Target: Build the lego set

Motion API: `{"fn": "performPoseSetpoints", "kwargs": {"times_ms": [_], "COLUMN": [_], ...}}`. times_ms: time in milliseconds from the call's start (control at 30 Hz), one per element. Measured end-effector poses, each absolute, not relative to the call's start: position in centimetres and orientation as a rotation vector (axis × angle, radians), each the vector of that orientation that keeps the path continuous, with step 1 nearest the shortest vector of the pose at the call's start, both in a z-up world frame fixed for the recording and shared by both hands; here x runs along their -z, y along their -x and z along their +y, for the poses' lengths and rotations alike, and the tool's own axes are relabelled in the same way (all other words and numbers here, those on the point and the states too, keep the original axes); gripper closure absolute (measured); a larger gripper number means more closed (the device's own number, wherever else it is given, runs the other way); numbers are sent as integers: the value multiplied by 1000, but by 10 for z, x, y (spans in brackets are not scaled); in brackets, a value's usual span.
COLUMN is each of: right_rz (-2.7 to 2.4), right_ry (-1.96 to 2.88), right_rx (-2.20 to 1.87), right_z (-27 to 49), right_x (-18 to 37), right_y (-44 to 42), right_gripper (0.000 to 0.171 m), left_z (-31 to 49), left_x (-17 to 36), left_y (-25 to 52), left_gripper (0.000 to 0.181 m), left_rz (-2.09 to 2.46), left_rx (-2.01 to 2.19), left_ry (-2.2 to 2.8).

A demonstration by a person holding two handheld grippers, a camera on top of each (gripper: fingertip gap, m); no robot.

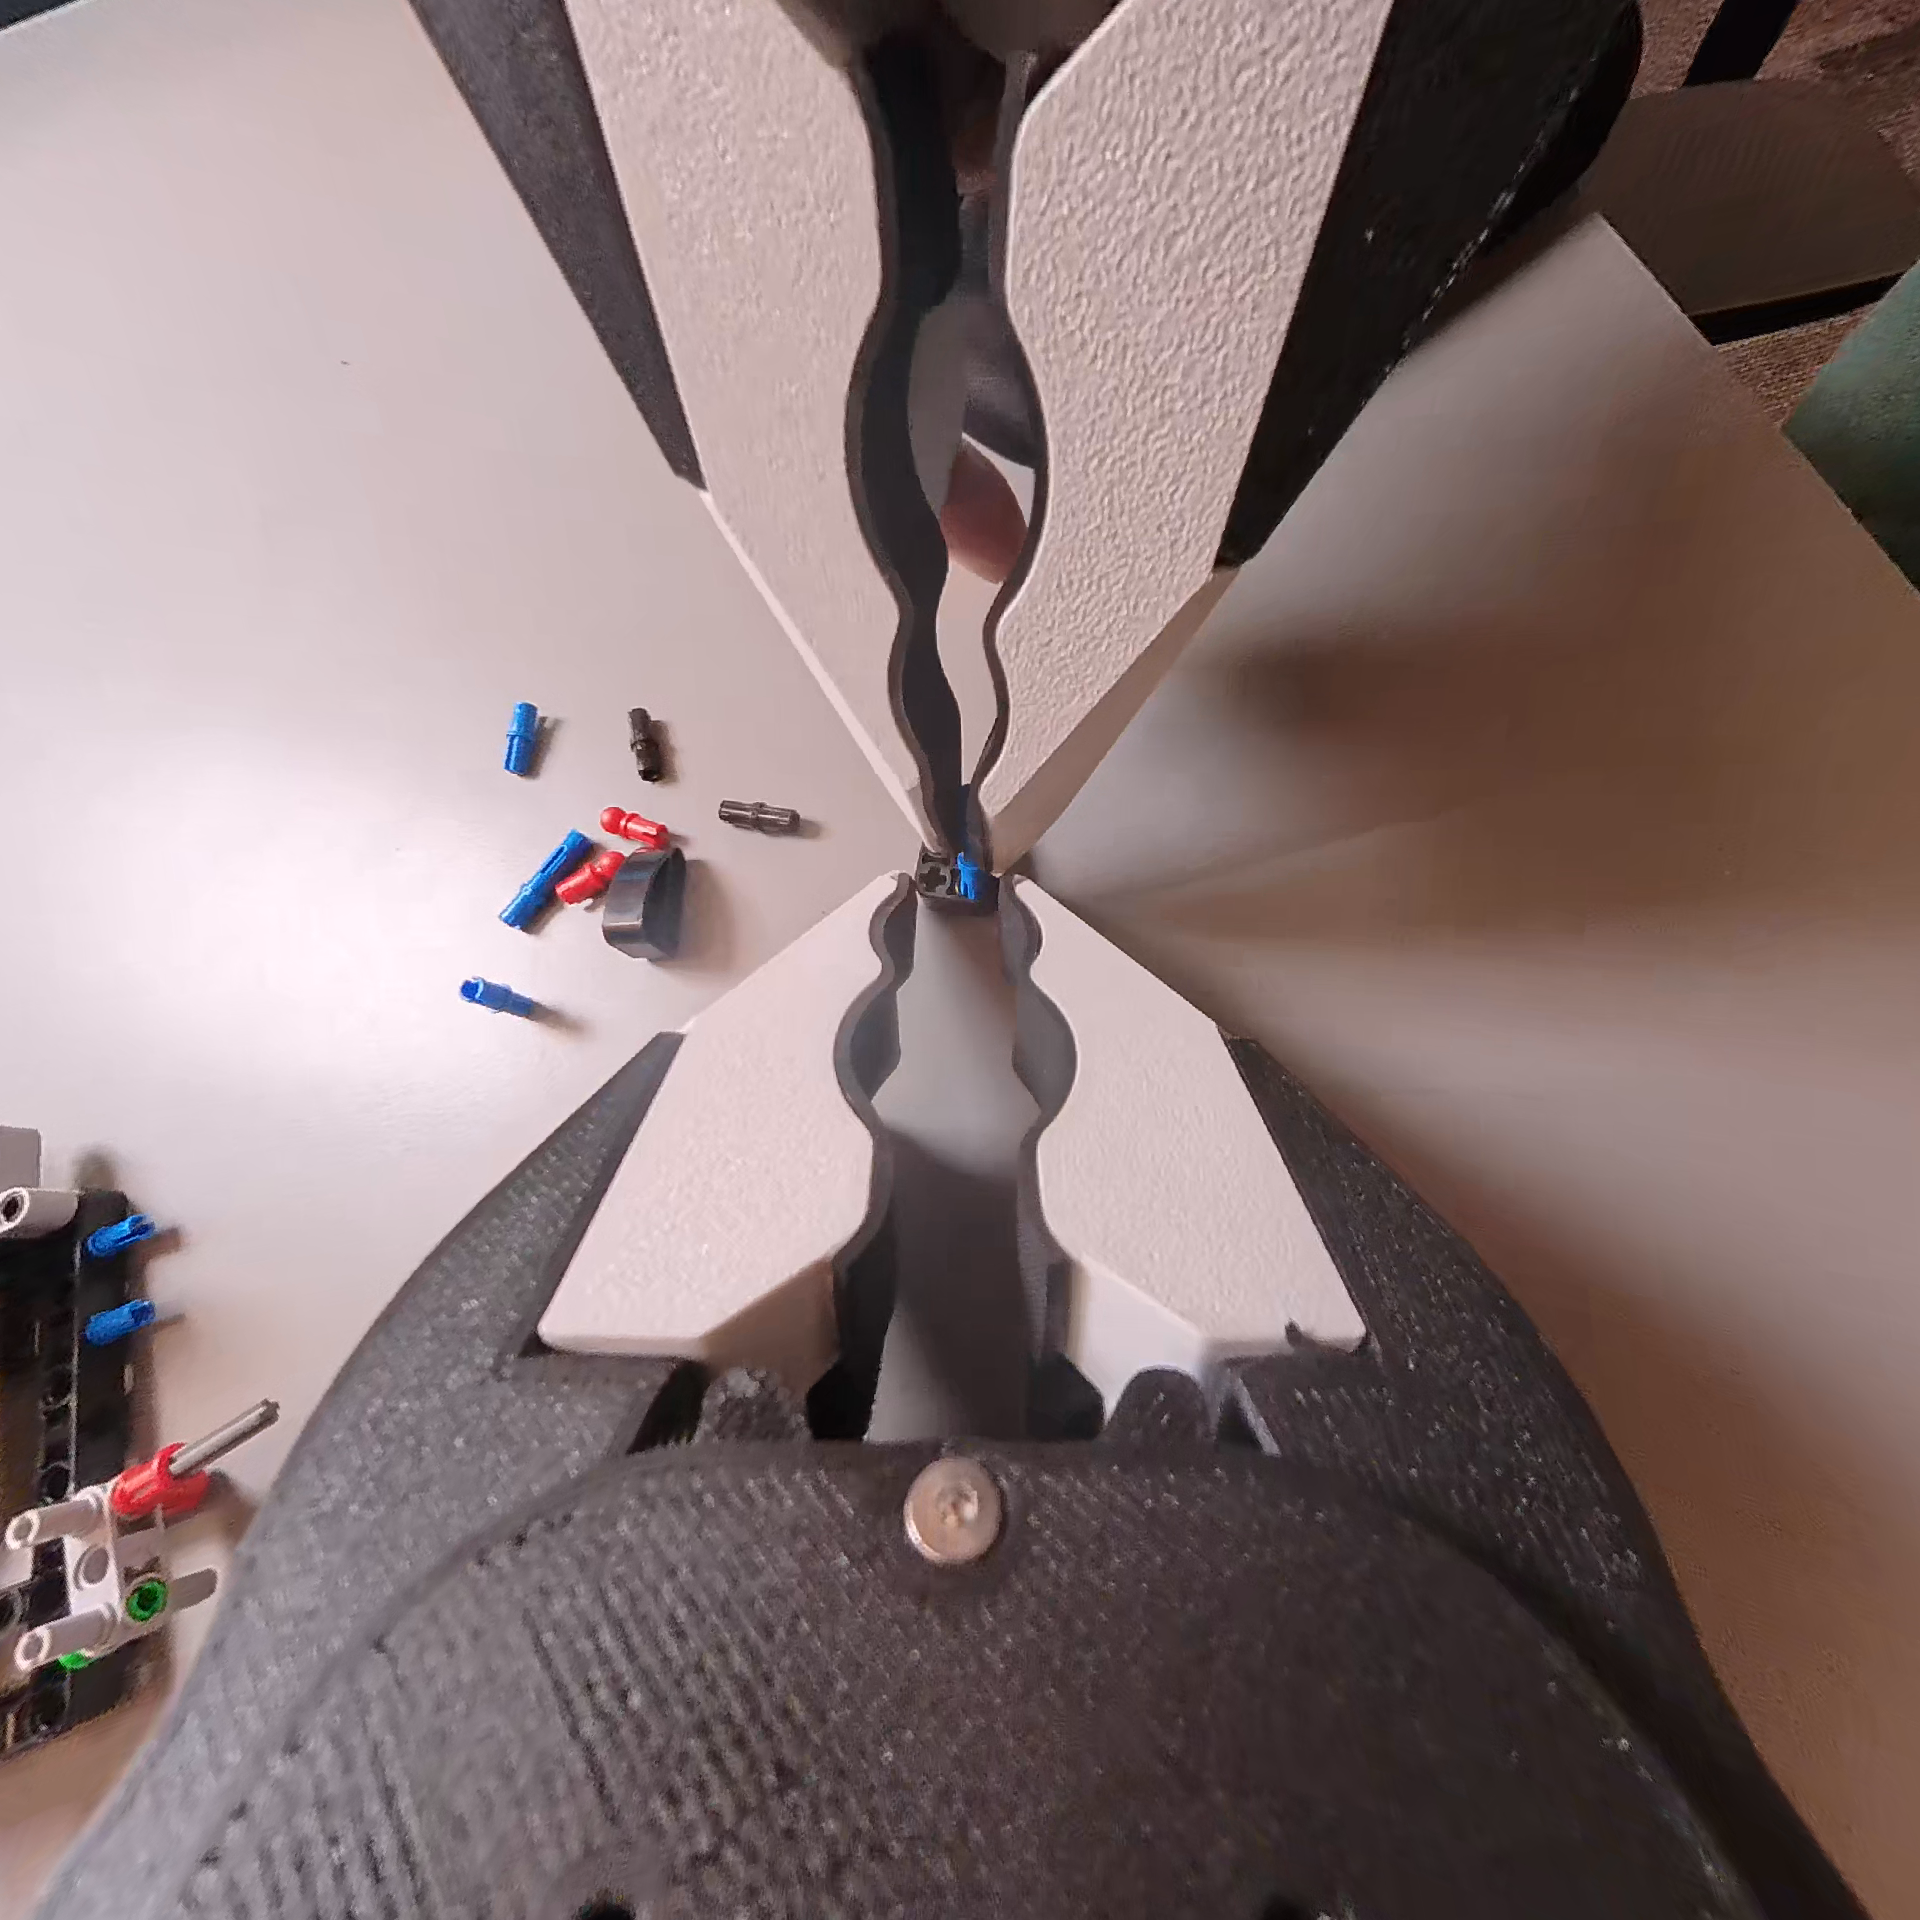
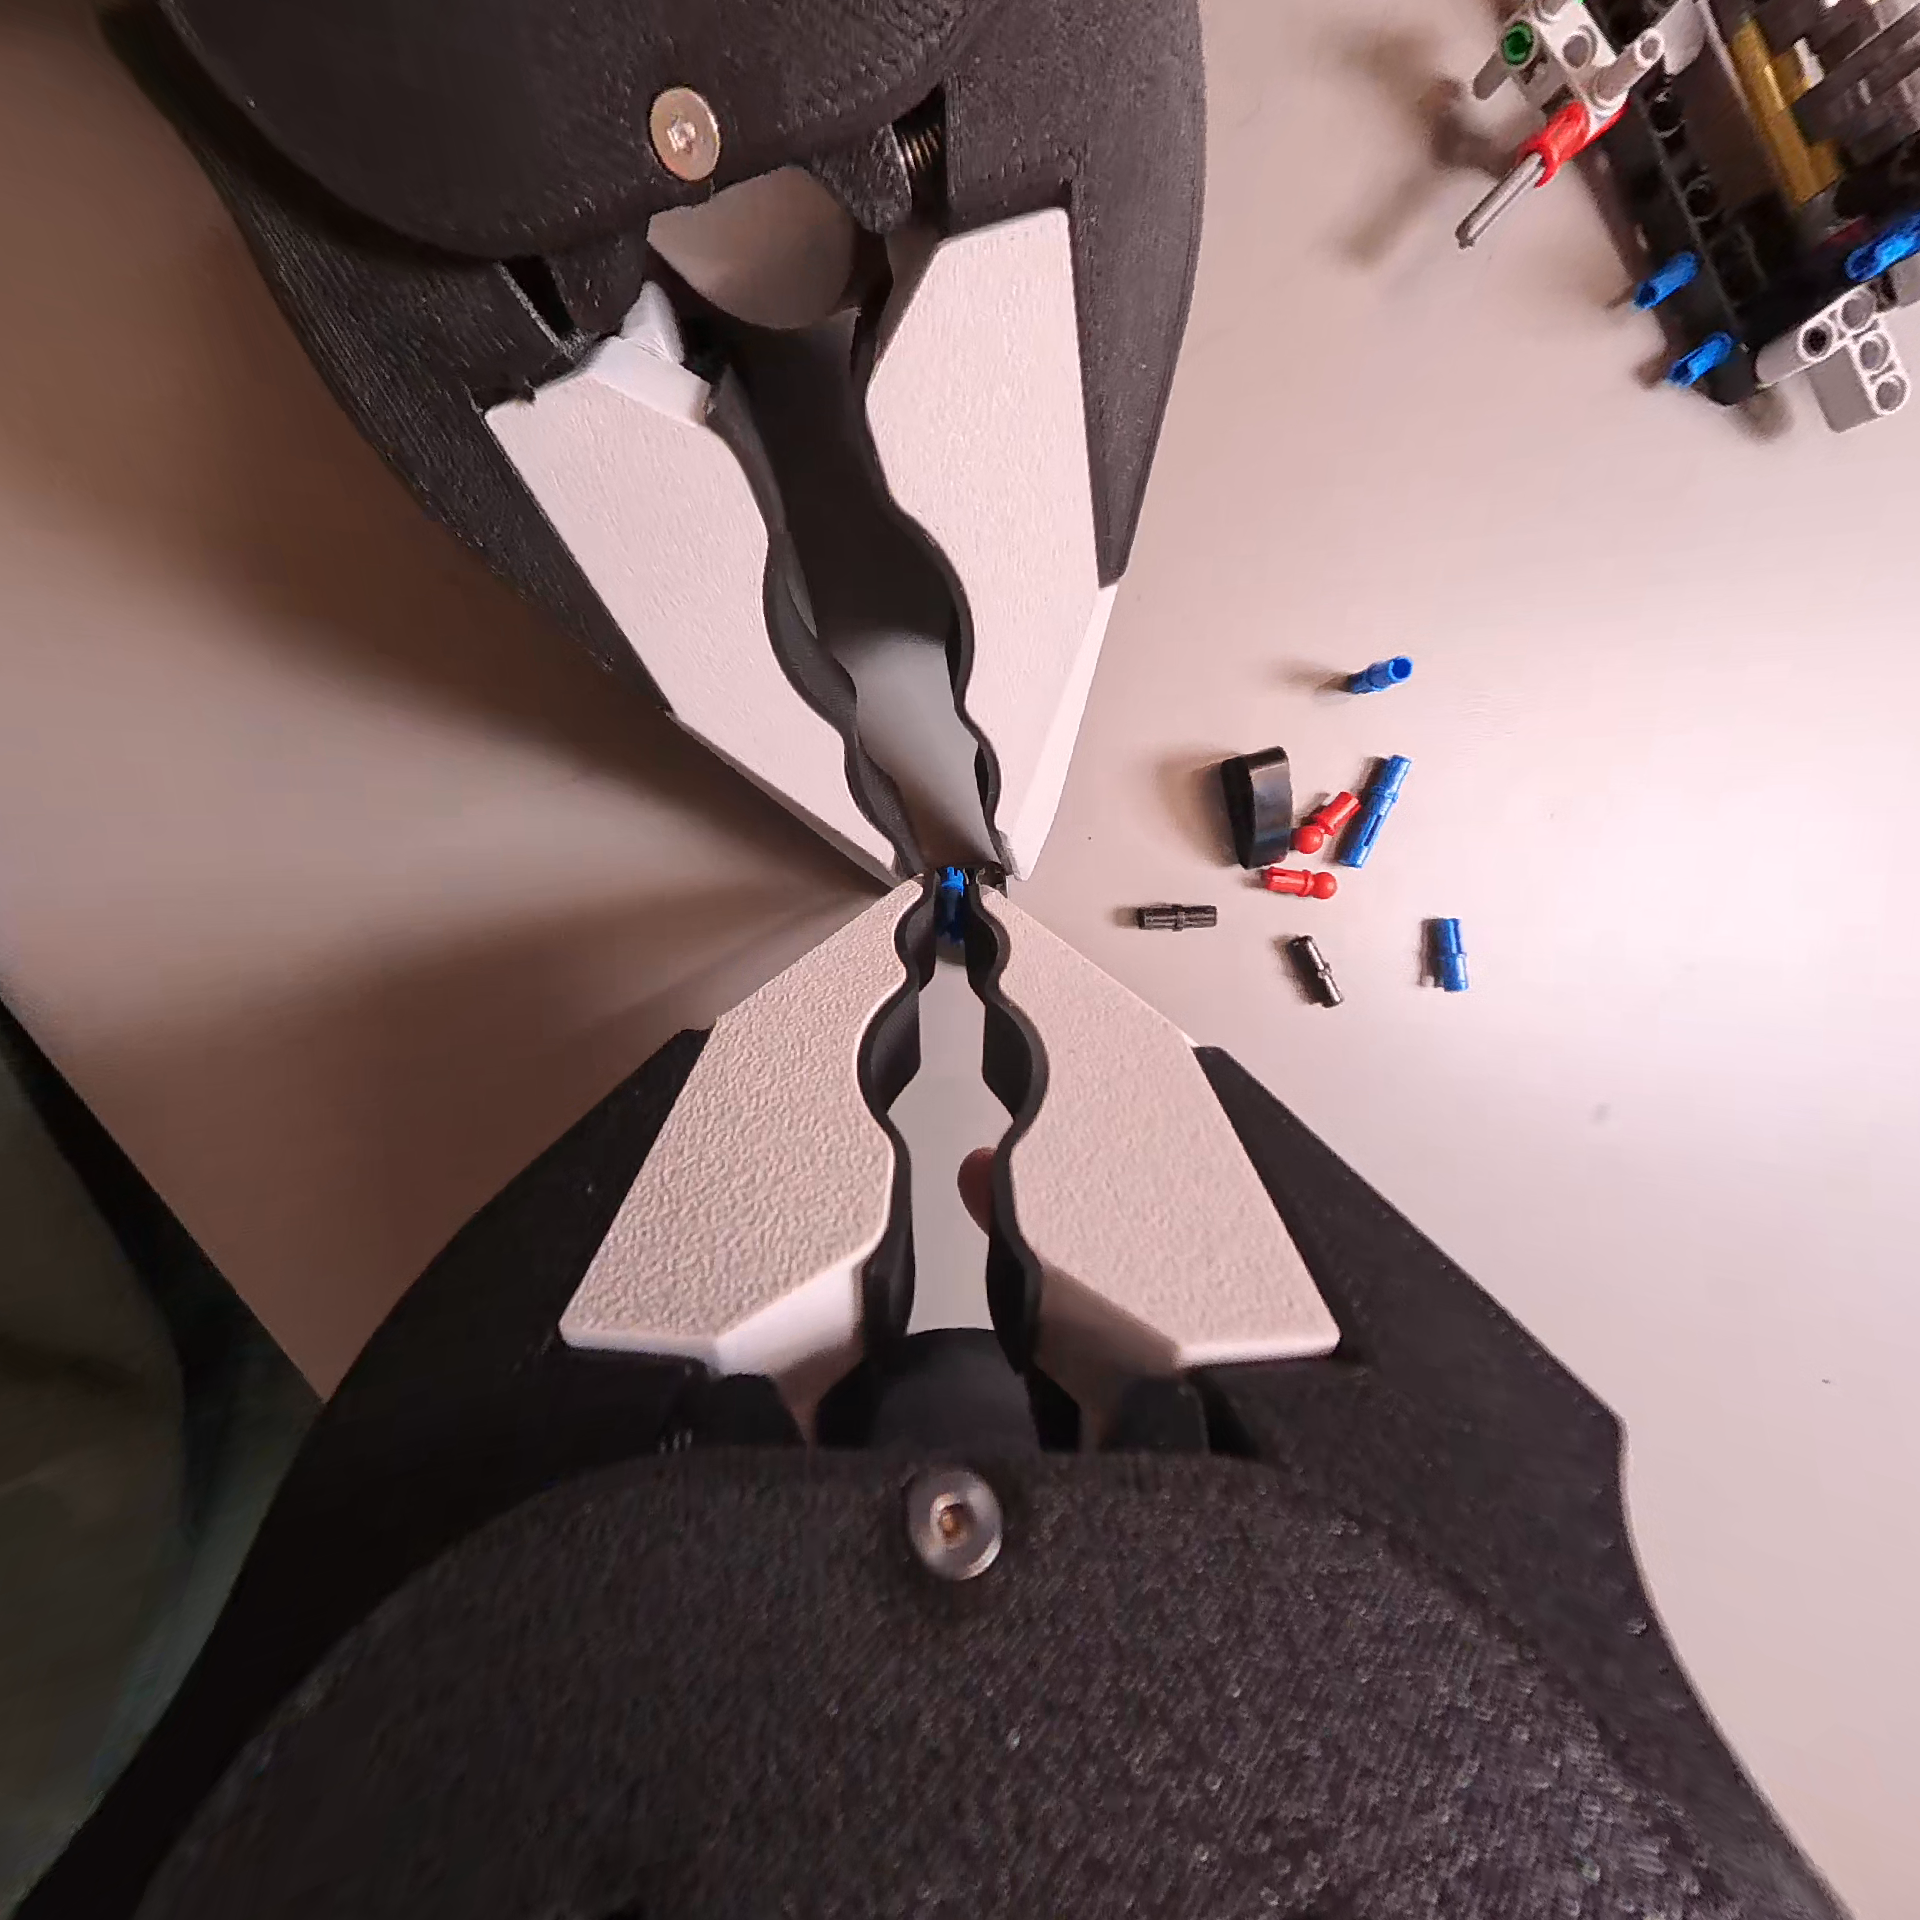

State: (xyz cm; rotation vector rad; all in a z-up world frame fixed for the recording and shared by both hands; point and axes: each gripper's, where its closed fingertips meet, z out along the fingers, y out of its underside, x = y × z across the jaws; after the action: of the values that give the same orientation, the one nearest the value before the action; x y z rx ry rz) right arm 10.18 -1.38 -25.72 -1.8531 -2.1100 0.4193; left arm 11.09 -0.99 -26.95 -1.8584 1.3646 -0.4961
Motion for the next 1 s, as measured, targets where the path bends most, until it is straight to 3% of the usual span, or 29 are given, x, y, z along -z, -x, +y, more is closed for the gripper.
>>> {"fn": "performPoseSetpoints", "kwargs": {"times_ms": [1000], "right_rz": [-2293], "right_ry": [1952], "right_rx": [-374], "right_z": [-17], "right_x": [261], "right_y": [-96], "right_gripper": [170], "left_z": [-19], "left_x": [269], "left_y": [-102], "left_gripper": [159], "left_rz": [1387], "left_rx": [555], "left_ry": [1858]}}
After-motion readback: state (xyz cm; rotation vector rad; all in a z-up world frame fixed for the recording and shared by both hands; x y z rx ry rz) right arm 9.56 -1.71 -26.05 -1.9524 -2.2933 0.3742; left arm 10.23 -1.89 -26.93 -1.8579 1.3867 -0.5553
